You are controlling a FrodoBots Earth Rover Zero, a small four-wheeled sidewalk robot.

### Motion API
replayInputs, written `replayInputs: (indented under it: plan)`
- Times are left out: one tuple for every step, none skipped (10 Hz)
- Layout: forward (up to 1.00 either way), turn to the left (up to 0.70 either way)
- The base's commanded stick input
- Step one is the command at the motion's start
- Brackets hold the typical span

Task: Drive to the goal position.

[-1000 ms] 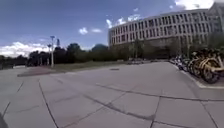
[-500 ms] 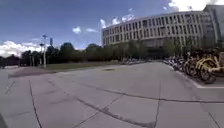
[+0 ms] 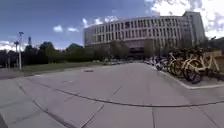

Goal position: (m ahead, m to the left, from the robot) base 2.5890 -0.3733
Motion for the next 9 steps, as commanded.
replayInputs:
  plan:
    - [0.70,0.01]
    - [0.70,0.01]
    - [0.70,0.01]
    - [0.70,0.01]
    - [0.70,0.01]
    - [0.70,0.01]
    - [0.70,0.01]
    - [0.70,0.01]
    - [0.70,0.01]
